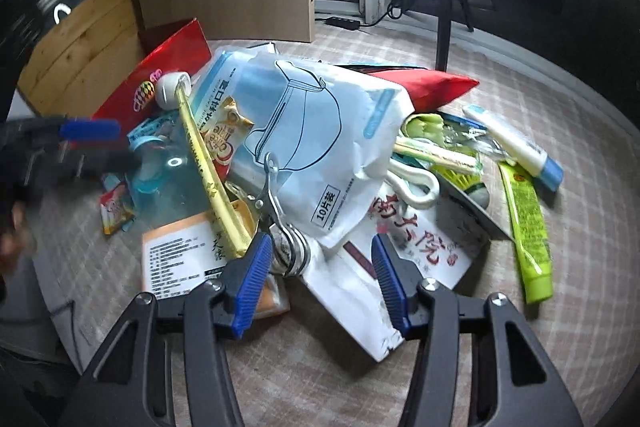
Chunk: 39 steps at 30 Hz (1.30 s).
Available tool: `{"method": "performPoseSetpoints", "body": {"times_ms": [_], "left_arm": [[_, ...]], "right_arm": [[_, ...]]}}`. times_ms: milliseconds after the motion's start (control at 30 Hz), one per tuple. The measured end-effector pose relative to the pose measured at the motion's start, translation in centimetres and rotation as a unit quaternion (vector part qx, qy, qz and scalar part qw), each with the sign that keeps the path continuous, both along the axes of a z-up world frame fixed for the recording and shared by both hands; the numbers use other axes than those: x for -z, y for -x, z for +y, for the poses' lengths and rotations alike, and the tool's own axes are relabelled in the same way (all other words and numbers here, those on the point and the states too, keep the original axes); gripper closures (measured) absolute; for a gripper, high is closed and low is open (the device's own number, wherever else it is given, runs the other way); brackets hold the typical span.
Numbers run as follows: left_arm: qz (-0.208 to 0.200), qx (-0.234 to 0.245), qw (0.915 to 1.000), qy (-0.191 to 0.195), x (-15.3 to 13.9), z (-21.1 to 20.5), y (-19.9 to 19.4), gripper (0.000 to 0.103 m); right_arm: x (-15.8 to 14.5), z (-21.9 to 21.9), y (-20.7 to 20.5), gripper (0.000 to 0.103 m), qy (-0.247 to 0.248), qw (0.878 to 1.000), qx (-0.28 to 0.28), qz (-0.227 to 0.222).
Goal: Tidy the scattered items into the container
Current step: 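Move the left tool over the yellow straw stick on the pile, then close the left gripper on the yellow straw stick and lift it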
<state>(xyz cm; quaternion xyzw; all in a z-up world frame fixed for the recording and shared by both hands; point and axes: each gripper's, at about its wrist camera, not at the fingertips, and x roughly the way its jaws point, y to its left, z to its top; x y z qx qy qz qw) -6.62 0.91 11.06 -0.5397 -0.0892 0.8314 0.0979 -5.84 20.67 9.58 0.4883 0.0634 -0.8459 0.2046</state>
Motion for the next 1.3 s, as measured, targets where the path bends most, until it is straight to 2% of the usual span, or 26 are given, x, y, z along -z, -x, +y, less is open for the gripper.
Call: {"method": "performPoseSetpoints", "body": {"times_ms": [67, 133, 200, 300, 433, 500, 567, 600, 667, 767, 800, 833, 1000, 1033, 1067, 1100, 1300], "left_arm": [[-0.020, -0.031, 0.9993, -0.011, 0.3, -1.6, 1.3, 0.017], [-0.033, -0.052, 0.9981, 0.003, 0.7, -2.7, 2.5, 0.017], [-0.045, -0.066, 0.9968, 0.000, 1.1, -3.3, 3.3, 0.017], [-0.071, -0.073, 0.9946, -0.015, 2.0, -3.6, 4.4, 0.017], [-0.087, -0.068, 0.9939, 0.002, 3.1, -2.4, 4.9, 0.017], [-0.095, -0.071, 0.9929, -0.003, 3.7, -2.1, 5.2, 0.017], [-0.101, -0.073, 0.9922, -0.006, 4.1, -1.9, 5.5, 0.023], [-0.103, -0.071, 0.9921, -0.006, 4.4, -1.6, 5.5, 0.029], [-0.111, -0.063, 0.9918, -0.007, 5.0, -1.1, 5.5, 0.036], [-0.117, -0.056, 0.9914, -0.015, 5.5, -0.6, 5.3, 0.051], [-0.118, -0.055, 0.9913, -0.019, 5.7, -0.5, 5.3, 0.062], [-0.120, -0.054, 0.9911, -0.022, 5.8, -0.4, 5.2, 0.066], [-0.105, -0.049, 0.9927, -0.035, 5.3, -0.3, 4.8, 0.077], [-0.102, -0.047, 0.9929, -0.038, 5.2, -0.4, 4.8, 0.078], [-0.099, -0.046, 0.9931, -0.042, 5.1, -0.5, 4.7, 0.079], [-0.096, -0.047, 0.9931, -0.048, 4.9, -0.6, 4.6, 0.081], [-0.075, -0.047, 0.9936, -0.070, 3.4, -1.3, 3.8, 0.089]], "right_arm": [[0.1, -0.3, 0.3, 0.052, -0.003, 1.000, -0.005, 0.001], [0.2, -0.5, 0.7, 0.052, -0.007, 1.000, -0.010, 0.001], [0.3, -0.8, 1.0, 0.052, -0.010, 1.000, -0.016, 0.003], [0.5, -1.1, 1.4, 0.052, -0.011, 1.000, -0.020, 0.002], [0.8, -1.1, 1.9, 0.052, -0.009, 1.000, -0.020, -0.002], [0.9, -1.0, 2.1, 0.052, -0.004, 1.000, -0.019, -0.004], [1.0, -1.0, 2.2, 0.052, 0.000, 1.000, -0.018, -0.007], [1.0, -0.9, 2.2, 0.052, 0.002, 1.000, -0.018, -0.008], [1.0, -1.0, 2.1, 0.052, 0.001, 1.000, -0.019, -0.008], [1.1, -1.2, 1.9, 0.054, -0.008, 1.000, -0.022, -0.010], [1.3, -1.3, 1.8, 0.054, -0.011, 1.000, -0.022, -0.012], [1.4, -1.3, 1.8, 0.056, -0.012, 1.000, -0.024, -0.016], [1.8, -1.4, 1.9, 0.060, -0.013, 0.999, -0.026, -0.027], [1.8, -1.3, 1.9, 0.067, -0.008, 0.999, -0.027, -0.029], [1.9, -1.2, 1.9, 0.083, -0.003, 0.999, -0.028, -0.032], [1.9, -1.1, 1.9, 0.091, 0.002, 0.999, -0.029, -0.034], [1.5, -0.2, 1.4, 0.094, 0.026, 0.999, -0.008, -0.028]]}}
